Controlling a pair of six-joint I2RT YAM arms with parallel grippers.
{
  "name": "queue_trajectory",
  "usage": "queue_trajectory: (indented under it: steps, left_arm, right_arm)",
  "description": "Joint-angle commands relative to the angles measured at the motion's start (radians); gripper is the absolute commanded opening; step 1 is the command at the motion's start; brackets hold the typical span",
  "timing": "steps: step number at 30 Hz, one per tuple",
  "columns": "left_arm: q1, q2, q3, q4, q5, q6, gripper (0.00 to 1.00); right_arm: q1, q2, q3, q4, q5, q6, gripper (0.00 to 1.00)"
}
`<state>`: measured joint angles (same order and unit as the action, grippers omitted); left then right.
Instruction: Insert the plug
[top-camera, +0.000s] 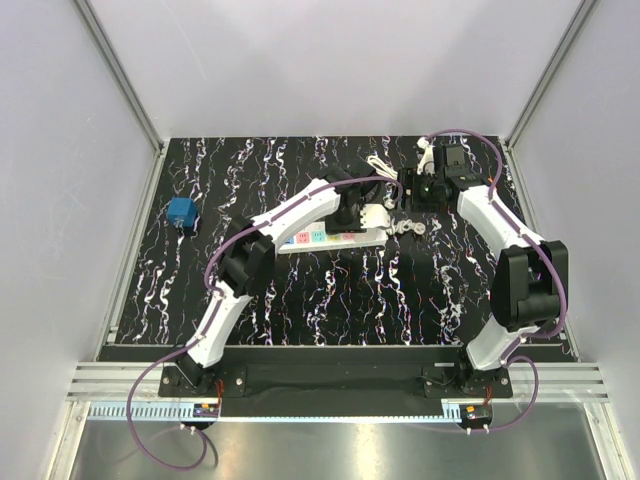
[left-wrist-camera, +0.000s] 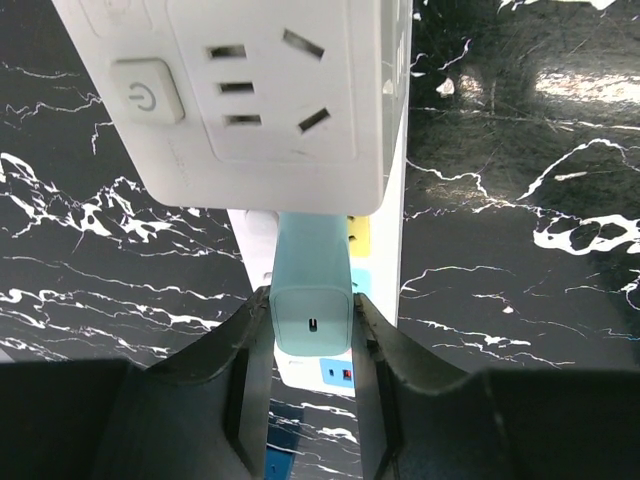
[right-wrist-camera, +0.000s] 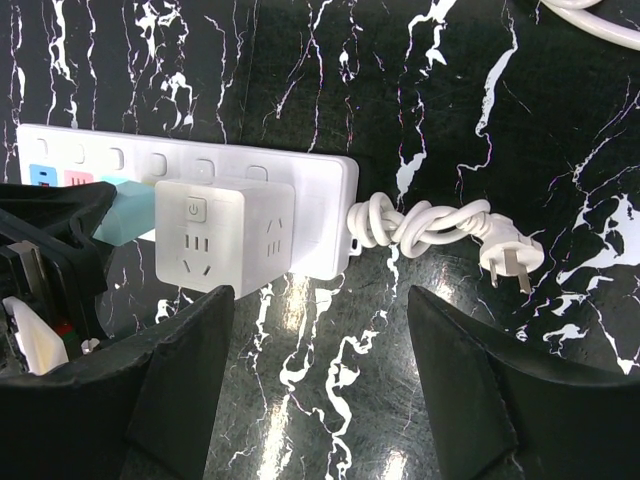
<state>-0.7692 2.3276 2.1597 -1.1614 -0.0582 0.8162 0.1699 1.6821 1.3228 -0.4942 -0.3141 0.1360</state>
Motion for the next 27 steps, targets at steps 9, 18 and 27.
queue_trajectory:
  steps: [9, 18, 27]
  left_arm:
    - [0.022, 0.177, 0.02, 0.0, 0.195, 0.051, 0.0]
    - [0.093, 0.147, -0.035, 0.052, 0.241, 0.021, 0.0]
    - [0.143, 0.119, -0.08, 0.091, 0.302, 0.014, 0.0]
  right_arm:
    - [-0.003, -0.084, 0.001, 0.062, 0.013, 0.031, 0.77]
    - [-0.017, -0.143, -0.01, 0.071, 0.036, 0.03, 0.76]
    - [-0.027, -0.168, -0.005, 0.071, 0.037, 0.027, 0.76]
